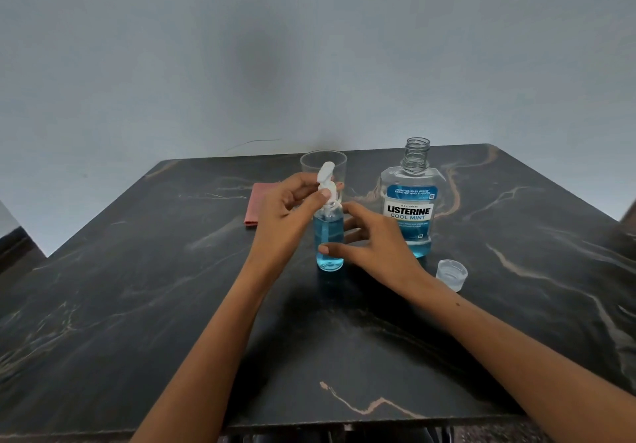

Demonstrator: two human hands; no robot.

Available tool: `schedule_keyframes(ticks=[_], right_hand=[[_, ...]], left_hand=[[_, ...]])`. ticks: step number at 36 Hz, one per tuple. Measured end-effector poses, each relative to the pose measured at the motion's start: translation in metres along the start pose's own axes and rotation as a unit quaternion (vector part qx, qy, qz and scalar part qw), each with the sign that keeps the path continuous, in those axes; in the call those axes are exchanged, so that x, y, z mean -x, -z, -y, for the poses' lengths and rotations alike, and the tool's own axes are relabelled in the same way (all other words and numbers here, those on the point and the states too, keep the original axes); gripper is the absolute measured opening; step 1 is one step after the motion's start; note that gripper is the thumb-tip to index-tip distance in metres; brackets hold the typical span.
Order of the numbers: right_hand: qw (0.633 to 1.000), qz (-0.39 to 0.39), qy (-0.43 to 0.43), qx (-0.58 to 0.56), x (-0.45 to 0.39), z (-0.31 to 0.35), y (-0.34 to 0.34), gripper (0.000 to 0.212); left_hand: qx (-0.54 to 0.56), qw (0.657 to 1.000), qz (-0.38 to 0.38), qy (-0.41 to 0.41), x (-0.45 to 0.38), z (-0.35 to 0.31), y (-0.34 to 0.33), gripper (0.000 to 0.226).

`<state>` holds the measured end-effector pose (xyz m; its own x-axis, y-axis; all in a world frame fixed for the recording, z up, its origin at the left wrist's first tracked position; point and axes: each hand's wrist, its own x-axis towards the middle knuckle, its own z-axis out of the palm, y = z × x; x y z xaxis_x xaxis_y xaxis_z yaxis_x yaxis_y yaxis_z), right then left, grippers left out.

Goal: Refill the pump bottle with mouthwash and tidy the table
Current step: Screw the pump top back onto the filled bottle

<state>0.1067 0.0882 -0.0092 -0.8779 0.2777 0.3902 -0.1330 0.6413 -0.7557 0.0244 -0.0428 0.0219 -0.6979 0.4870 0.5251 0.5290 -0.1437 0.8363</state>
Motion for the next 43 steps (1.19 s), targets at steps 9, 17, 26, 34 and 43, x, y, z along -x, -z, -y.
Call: schedule_keyframes(ticks=[9,17,26,34,43], right_hand=[[1.0,0.003,0.003,-0.002,0.0,-0.001,0.0,0.055],[1.0,0.003,0.002,-0.002,0.001,-0.001,-0.001,0.058],[1.0,0.004,0.001,0.004,0.0,-0.001,-0.001,0.055],[1.0,0.009,-0.003,0.004,0.0,-0.001,-0.002,0.055],[1.0,0.006,-0.007,0.007,-0.001,0.0,-0.002,0.056]], left_hand=[[-0.048,0.998,-0.045,-0.006,-0.001,0.001,0.0,0.042],[-0.059,0.998,-0.021,-0.001,0.0,0.002,-0.003,0.032],[0.008,1.0,-0.025,0.006,-0.003,0.003,0.008,0.03],[-0.036,0.999,-0.029,0.002,-0.002,0.004,-0.001,0.03],[0.029,1.0,-0.002,0.01,-0.003,0.006,0.009,0.02]])
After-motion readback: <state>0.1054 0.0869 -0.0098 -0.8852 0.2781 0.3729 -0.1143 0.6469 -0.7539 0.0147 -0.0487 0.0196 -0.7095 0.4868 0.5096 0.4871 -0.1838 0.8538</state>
